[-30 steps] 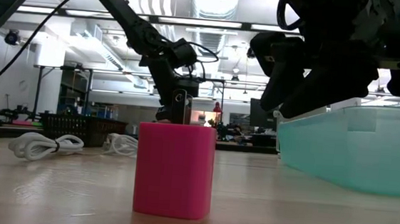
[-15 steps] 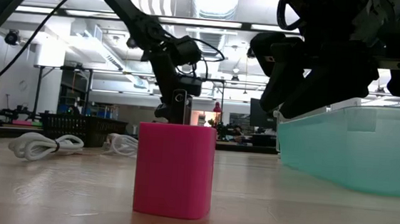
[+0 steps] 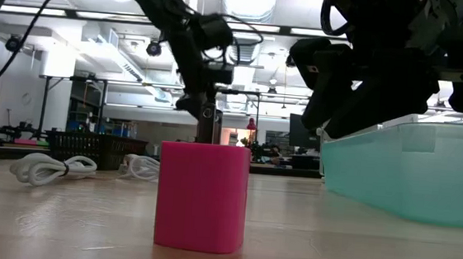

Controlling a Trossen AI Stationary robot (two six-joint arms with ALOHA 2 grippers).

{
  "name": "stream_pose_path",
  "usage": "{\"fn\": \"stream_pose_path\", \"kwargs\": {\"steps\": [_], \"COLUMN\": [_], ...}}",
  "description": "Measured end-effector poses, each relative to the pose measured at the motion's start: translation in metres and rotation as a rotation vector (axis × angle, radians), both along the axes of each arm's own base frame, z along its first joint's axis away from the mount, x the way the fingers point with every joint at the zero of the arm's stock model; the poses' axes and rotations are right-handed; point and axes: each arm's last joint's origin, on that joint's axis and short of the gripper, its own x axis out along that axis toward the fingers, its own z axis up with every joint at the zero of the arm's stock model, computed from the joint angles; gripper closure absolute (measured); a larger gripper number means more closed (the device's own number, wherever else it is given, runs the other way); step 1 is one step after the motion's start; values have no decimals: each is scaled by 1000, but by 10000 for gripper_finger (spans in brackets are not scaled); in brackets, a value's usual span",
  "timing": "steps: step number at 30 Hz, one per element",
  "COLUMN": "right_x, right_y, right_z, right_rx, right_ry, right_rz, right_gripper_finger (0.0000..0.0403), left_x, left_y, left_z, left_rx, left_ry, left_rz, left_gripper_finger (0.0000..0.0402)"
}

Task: Pick and place items into bin
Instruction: Put the card reader box into the red bin

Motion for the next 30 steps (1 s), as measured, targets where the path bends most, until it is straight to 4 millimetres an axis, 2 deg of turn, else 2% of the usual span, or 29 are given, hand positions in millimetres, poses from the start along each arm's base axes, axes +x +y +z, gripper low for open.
{"fn": "stream_pose_path", "kwargs": {"steps": [6, 11, 17, 22, 30], "right_x": [-1, -1, -1, 0, -1], "right_y": [0, 0, 0, -1, -1], "right_z": [-1, -1, -1, -1, -1], "right_rx": [-4, -4, -26, -38, -26], "right_ry": [10, 12, 7, -1, 5], "right_rz": [0, -2, 19, 28, 14], "right_gripper_finger": [293, 289, 288, 296, 303], "left_x": [-1, -4, -10, -13, -27], "left_y": [-32, -56, -83, -98, -121], "left_z": [18, 31, 33, 33, 27], "left_rx": [-13, -62, -145, -244, -439], "left_ry": [-7, -61, -84, -139, -120], "left_rz": [-53, -30, 19, 140, 449], "left_gripper_finger": [175, 175, 175, 175, 175]}}
